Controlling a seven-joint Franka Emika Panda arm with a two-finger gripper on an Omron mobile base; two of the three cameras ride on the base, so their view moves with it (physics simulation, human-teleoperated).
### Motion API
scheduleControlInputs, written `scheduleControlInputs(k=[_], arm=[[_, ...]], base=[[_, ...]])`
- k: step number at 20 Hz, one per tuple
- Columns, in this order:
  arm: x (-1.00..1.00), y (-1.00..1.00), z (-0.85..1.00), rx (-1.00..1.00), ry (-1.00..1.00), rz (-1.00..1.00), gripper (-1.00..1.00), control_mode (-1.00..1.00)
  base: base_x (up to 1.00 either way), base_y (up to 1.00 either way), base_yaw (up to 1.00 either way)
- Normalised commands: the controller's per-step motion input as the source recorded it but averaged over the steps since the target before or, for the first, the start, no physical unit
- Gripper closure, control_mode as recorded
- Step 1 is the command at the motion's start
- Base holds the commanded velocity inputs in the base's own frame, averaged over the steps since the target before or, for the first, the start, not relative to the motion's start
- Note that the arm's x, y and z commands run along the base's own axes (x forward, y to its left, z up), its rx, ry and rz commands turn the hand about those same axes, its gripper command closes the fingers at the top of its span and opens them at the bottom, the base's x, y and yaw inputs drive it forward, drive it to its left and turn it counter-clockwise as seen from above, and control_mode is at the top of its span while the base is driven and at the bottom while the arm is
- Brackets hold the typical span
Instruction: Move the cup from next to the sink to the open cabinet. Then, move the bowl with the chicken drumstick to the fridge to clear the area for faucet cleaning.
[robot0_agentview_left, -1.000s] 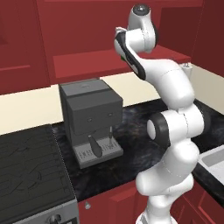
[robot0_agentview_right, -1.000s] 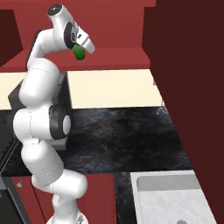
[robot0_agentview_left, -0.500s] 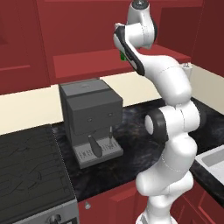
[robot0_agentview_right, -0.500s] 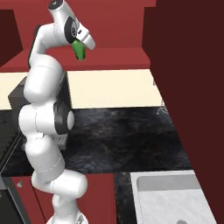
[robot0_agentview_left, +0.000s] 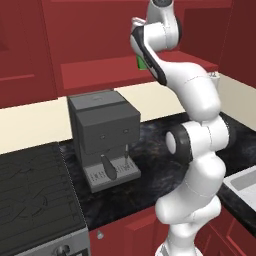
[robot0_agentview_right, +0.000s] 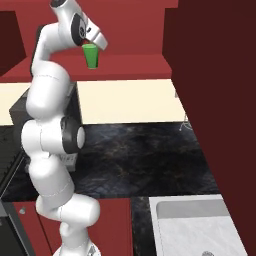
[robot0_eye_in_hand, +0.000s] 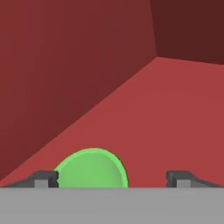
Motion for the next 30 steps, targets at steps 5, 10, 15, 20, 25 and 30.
scheduleControlInputs(k=[5, 10, 15, 20, 25, 30], arm=[[-0.86, -0.07, 0.0, 0.0, -0.35, 0.0, -1.0, -1.0], [-1.0, -0.29, -0.55, 0.0, -0.29, 0.02, -1.0, -1.0], [-1.0, -0.56, -1.0, 0.0, -0.01, 0.0, -1.0, -1.0], [-1.0, -0.51, -1.0, -0.01, 0.0, 0.0, -1.0, -1.0], [-1.0, -0.72, -1.0, 0.01, -0.1, -0.05, -1.0, -1.0], [-0.6, -0.33, -0.33, 0.13, -0.01, -0.2, -1.0, -1.0]], base=[[0.0, 0.0, 0.0], [0.0, 0.0, 0.0], [0.0, 0.0, 0.0], [0.0, 0.0, 0.0], [0.0, 0.0, 0.0], [0.0, 0.0, 0.0]])
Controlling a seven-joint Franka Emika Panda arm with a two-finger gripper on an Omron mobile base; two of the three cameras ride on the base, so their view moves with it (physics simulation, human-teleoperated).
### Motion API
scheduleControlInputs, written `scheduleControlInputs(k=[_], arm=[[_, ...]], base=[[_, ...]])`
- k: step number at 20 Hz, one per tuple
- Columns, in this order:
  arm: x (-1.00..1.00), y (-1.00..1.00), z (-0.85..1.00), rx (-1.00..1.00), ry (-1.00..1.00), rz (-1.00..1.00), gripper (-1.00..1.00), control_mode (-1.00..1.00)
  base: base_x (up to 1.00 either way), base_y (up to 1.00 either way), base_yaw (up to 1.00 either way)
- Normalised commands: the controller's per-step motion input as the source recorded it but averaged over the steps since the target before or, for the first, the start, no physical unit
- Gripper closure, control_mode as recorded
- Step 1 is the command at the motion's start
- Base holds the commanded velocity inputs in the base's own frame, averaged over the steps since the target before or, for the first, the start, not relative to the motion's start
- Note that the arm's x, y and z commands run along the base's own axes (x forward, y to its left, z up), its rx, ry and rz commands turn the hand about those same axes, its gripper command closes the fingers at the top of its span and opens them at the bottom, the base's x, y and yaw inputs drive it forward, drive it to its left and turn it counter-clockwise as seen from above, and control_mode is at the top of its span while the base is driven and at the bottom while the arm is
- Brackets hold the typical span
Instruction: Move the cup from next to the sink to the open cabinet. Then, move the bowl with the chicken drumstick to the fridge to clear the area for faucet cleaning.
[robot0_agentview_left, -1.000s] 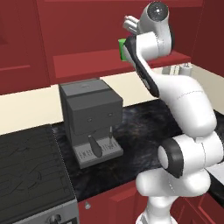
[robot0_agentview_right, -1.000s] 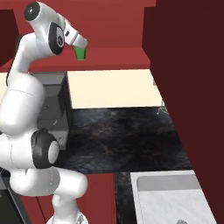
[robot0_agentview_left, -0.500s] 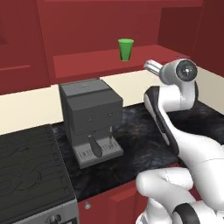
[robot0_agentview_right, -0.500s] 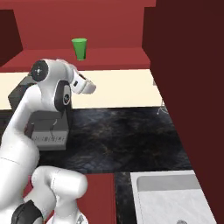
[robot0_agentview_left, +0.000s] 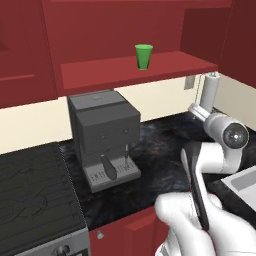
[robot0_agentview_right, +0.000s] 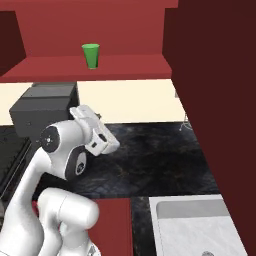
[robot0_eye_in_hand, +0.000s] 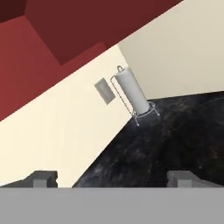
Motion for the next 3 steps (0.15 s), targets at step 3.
scheduleControlInputs(k=[3], arm=[[0.0, 0.0, 0.0, 0.0, 0.0, 0.0, -1.0, -1.0]], base=[[0.0, 0.0, 0.0]])
